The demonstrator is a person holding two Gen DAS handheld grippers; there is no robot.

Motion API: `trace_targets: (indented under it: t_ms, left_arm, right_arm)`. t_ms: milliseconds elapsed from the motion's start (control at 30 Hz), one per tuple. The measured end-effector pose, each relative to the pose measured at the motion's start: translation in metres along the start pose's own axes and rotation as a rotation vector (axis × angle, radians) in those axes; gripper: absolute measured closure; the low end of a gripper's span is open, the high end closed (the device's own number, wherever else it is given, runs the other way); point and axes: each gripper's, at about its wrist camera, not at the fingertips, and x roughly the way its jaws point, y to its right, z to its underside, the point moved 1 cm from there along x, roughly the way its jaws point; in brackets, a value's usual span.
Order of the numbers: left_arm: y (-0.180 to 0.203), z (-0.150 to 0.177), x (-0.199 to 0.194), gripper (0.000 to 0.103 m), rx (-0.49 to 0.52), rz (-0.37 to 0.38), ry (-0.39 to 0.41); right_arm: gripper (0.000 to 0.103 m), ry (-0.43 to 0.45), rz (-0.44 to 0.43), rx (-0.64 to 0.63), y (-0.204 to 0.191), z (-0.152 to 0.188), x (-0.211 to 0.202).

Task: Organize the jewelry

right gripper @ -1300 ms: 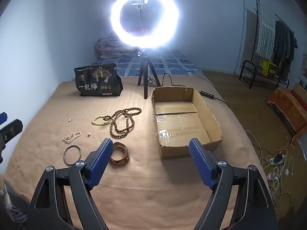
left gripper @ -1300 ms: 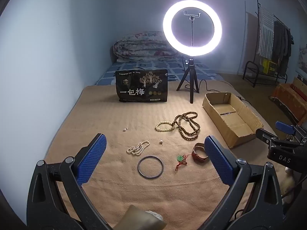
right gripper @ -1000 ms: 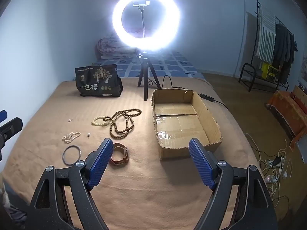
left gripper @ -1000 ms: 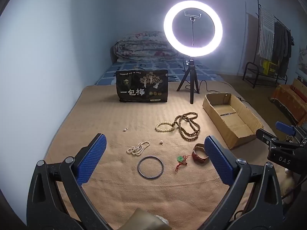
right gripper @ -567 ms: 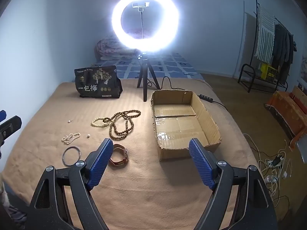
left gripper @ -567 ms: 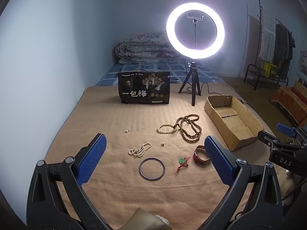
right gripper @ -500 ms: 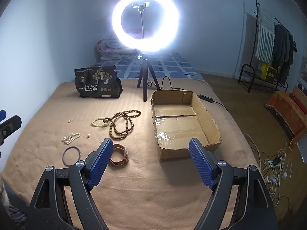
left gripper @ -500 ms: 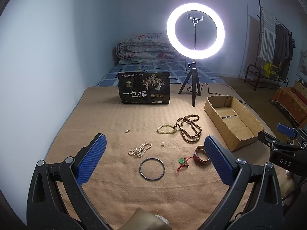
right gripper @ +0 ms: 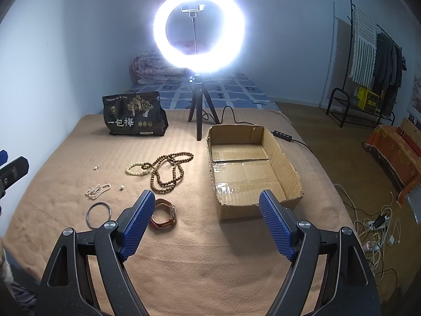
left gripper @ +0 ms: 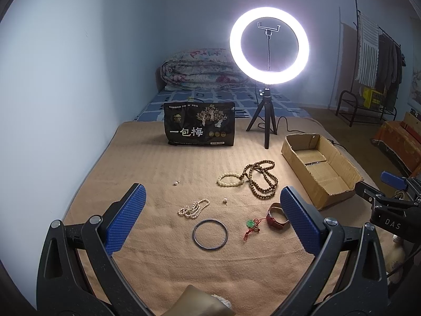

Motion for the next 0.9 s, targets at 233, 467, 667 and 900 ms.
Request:
trace_targets:
  t_ms: [233,467,667,900]
  left_arm:
    - [0.0003,0.0001,0.0002,0.000,0.000,0.001,-0.001]
    - [0.0002,0.0006,0.0002,0.000,0.000,0.002,0.000]
    - [0.0002,0.0005,0.0001,0.000,0.001,0.001,-0.001]
    - [0.0003,0.0011,0.0004,0.000,0.002,0.002,0.000]
  right_arm:
    - [0.022,-0.002,-0.002,-0.002,-0.0007,0.0009,0.0001]
    - [0.022,-0.003,-0.002,-0.004,-0.0016,0.0010,0.0009]
    - [0.022,-0.005,-0.004,-0.005,-0.0021,0.0009,0.0014]
    - [0.022,-0.005,-0.005,-0.004,-0.0027,0.0015,0.0017]
